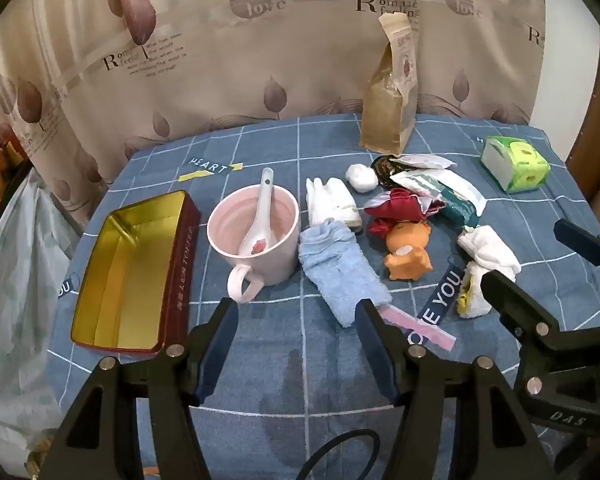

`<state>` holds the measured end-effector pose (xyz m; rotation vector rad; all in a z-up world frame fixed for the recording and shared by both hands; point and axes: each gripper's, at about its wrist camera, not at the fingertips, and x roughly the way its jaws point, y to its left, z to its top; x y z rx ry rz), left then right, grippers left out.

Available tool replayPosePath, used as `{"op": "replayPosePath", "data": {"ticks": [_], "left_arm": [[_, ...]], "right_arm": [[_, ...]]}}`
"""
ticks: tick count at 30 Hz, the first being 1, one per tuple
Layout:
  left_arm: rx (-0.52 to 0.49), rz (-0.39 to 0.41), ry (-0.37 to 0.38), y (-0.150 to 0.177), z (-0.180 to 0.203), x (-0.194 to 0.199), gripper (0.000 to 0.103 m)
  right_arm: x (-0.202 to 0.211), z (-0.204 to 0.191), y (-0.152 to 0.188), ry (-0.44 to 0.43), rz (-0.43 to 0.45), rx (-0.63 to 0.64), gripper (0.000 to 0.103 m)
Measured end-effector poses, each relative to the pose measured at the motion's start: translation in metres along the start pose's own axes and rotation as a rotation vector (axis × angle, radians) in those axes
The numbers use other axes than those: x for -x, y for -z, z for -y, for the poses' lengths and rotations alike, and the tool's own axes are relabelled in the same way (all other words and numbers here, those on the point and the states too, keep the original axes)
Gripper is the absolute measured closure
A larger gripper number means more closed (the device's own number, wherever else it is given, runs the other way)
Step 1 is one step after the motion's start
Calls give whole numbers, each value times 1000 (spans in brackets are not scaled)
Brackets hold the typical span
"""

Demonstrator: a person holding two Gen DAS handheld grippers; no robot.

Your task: Organize soft objects

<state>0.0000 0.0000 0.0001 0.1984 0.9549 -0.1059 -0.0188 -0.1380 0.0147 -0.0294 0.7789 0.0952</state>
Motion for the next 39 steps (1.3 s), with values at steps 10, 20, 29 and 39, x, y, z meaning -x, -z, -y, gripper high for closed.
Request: {"op": "replayPosePath", "data": {"ticks": [10, 20, 29, 39], "left_arm": [[4, -29, 10, 1, -1, -12, 41], [46, 23, 47, 3, -9, -4, 41], [54, 18, 75, 3, -13, -8, 41], [55, 13, 34, 4, -13, -8, 41]], "right_arm": [[-4, 5, 2, -11, -8, -13, 0], [-8, 7, 0, 3, -10, -10, 0], [-6, 9, 0, 0, -4, -16, 0], [-6, 10, 0, 0, -5, -19, 0]]}}
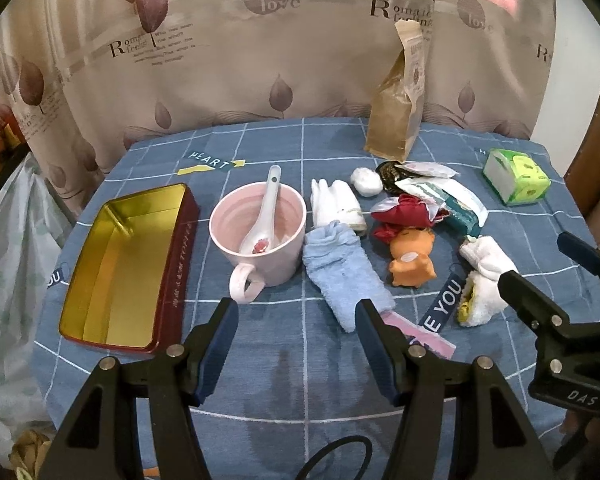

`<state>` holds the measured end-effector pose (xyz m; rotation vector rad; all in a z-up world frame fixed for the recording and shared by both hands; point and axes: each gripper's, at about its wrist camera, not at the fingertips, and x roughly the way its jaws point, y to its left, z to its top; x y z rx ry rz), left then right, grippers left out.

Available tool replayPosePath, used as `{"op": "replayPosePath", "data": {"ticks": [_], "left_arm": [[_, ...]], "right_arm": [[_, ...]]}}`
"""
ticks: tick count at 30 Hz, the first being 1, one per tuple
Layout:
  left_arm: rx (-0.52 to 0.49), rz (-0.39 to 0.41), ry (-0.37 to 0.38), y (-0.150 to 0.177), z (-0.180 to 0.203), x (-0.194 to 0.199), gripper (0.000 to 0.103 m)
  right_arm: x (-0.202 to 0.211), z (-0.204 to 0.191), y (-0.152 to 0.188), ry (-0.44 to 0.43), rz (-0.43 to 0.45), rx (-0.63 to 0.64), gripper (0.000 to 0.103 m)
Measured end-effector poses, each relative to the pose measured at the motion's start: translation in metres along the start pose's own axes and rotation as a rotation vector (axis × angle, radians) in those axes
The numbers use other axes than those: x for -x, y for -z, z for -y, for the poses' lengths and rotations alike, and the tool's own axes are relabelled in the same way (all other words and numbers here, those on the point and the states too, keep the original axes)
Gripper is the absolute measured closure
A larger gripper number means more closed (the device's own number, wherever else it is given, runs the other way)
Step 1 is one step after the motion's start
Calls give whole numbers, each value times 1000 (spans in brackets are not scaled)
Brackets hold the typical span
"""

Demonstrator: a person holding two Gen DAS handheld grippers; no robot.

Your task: Organize soft objects

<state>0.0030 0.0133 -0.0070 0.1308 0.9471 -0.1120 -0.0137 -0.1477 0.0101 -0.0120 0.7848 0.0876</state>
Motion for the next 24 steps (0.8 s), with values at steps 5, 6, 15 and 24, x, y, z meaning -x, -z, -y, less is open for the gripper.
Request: {"op": "replayPosePath", "data": {"ticks": [5, 6, 15, 24], "left_arm": [[5, -16, -8, 0, -2, -3, 41], [6, -20, -8, 0, -2, -3, 41], [15, -30, -7, 1, -4, -5, 41], [15, -31, -7, 0, -5, -5, 41]], "right_arm": [[0, 1, 0, 1, -1, 1, 0], [0, 0, 0, 0, -1, 0, 0], [0, -1, 1, 0, -2, 0, 0], [1, -2, 0, -2, -3, 2, 0]]}}
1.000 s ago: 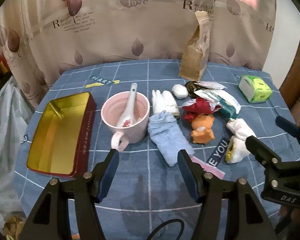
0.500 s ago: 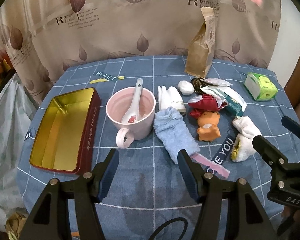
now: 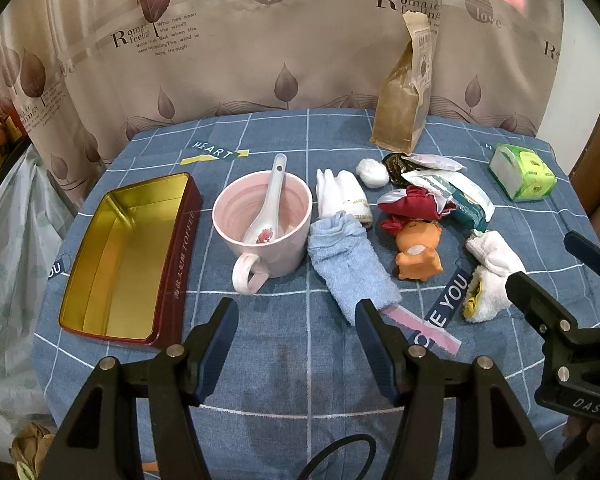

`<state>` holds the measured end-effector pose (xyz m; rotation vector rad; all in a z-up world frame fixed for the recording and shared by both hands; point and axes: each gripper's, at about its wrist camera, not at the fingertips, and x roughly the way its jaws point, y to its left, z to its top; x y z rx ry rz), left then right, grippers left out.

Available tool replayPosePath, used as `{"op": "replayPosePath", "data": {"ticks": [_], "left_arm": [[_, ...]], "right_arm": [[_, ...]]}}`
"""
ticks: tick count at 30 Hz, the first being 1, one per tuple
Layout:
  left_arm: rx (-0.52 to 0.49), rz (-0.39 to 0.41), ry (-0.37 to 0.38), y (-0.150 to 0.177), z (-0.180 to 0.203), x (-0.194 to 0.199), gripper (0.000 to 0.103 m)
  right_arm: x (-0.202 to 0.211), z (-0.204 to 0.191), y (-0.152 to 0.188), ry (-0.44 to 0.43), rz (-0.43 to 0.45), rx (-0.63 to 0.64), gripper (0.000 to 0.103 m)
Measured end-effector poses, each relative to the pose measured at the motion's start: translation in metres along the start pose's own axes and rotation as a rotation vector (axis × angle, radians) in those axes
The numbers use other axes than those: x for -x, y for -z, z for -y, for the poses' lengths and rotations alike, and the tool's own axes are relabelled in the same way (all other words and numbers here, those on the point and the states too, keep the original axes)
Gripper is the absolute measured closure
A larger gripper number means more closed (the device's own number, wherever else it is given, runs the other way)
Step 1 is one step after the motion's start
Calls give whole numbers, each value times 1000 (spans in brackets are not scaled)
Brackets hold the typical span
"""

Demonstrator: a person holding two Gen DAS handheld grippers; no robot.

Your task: Organize soft objects

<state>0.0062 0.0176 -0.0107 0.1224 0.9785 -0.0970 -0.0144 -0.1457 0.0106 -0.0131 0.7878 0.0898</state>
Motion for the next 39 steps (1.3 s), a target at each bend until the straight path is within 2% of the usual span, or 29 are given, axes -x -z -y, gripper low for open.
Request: {"op": "replayPosePath", "data": {"ticks": [23, 39], "left_arm": [[-2, -3, 0, 4, 3, -1, 41], [-3, -13, 4, 5, 1, -3, 41]], "right_arm": [[4, -9, 3, 1, -3, 11, 0], [4, 0, 3, 14, -8, 12, 0]]}}
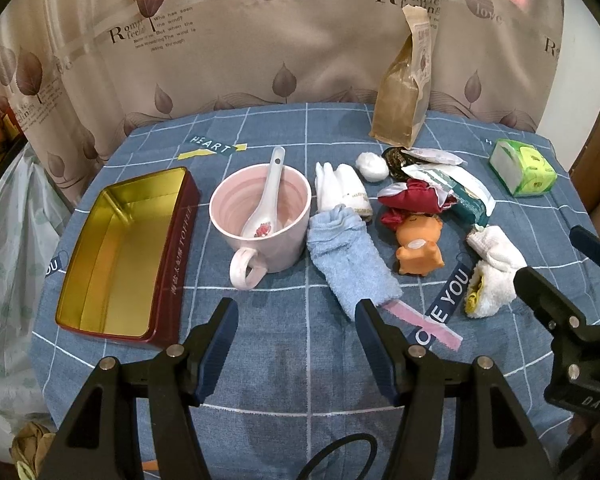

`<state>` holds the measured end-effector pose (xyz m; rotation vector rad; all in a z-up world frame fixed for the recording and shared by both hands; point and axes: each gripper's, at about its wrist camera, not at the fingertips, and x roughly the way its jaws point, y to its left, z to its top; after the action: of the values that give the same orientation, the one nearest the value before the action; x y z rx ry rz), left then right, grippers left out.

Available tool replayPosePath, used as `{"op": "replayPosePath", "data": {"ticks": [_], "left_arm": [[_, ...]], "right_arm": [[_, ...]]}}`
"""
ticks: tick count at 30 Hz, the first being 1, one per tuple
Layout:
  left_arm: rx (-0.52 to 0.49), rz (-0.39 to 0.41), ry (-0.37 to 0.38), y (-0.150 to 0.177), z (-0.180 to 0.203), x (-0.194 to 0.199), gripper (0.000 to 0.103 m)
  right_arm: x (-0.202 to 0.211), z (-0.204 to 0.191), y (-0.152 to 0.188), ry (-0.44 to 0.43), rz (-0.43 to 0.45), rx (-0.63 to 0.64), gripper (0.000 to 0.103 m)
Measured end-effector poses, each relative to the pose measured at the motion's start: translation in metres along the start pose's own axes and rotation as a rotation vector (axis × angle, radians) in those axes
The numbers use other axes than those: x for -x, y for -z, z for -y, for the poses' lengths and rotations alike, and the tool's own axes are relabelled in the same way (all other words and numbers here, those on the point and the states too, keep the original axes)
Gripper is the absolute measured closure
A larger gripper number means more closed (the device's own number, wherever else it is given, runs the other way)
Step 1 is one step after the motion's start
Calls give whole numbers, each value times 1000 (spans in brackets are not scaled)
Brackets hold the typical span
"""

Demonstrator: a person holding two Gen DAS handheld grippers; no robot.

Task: Organize soft objects
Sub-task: 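Reach the right gripper to the white ribbed sock and close on it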

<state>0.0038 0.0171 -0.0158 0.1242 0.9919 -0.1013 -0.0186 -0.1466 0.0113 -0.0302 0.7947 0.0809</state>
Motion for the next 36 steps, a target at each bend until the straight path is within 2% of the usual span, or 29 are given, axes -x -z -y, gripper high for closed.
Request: {"op": "replayPosePath", "data": {"ticks": [11, 19, 26, 30, 36], "left_arm": [[-10, -14, 6, -2, -5, -9, 41], [-16, -28, 20, 1, -10, -20, 41], [-36, -26, 54, 0, -9, -29, 41], [-77, -13, 79, 1, -4, -33, 41], [-117, -31, 121, 1, 2, -44, 41]], "right_arm": [[-7, 21, 10, 50, -52, 12, 0], [-21, 45, 19, 67, -92, -26, 8], [-44, 57, 16, 65, -123, -40, 9], [-64, 66, 10, 67, -154, -59, 16], [-96, 78, 6, 45, -214, -103, 18]]}}
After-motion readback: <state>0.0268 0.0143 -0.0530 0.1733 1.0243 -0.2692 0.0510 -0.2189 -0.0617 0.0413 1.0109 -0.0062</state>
